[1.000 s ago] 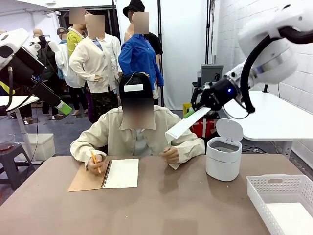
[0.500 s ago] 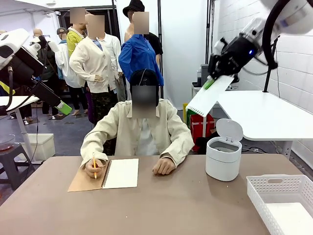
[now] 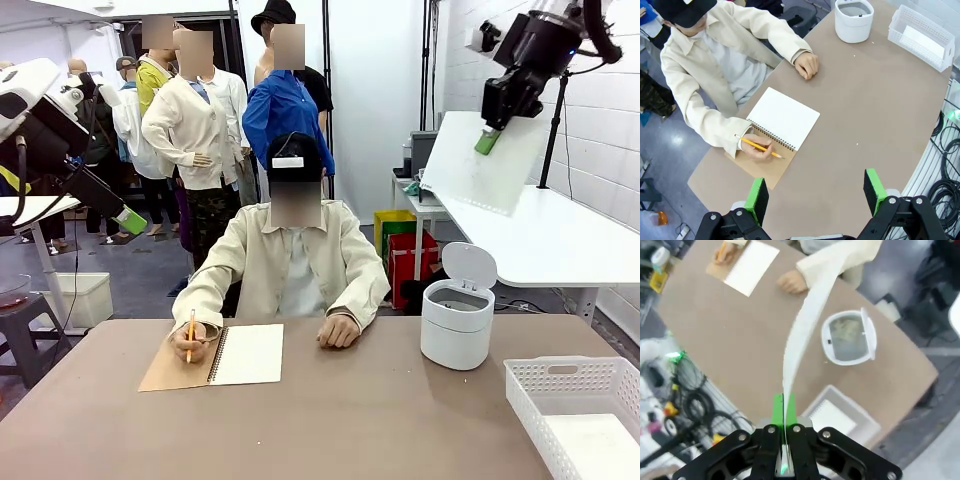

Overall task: Sort the paper based on its condition.
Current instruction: If a person hands you a paper, place it in the Organizing basket , and if it's crumpled, put it in the Trash can.

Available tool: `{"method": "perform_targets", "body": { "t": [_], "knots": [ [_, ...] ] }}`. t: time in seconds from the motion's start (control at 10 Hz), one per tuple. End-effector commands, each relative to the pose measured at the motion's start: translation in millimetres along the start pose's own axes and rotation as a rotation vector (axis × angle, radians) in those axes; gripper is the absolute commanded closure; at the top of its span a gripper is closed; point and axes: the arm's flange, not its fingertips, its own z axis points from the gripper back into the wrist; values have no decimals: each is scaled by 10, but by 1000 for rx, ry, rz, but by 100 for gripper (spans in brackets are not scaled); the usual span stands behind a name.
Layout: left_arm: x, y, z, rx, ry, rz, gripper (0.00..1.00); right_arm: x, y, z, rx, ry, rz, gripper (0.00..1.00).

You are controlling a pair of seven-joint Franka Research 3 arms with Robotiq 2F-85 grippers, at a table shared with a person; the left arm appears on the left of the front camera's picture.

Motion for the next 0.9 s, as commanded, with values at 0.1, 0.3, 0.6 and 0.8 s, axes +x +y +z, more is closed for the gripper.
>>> {"method": "perform_targets", "body": {
  "t": [0.1,0.3,0.6,0.8],
  "knots": [
    [-5,7,7,-2,-2,1,0,-259,-61,16,0,-9,36,100],
    [-5,7,7,-2,-2,1,0,-71,-2,87,-16,-7,43,100],
    [-5,7,7,-2,-2,1,0,-71,-2,87,-16,-7,43,100],
    [-5,7,7,-2,-2,1,0,-372,41,52,0,65,36,100]
  ]
}}
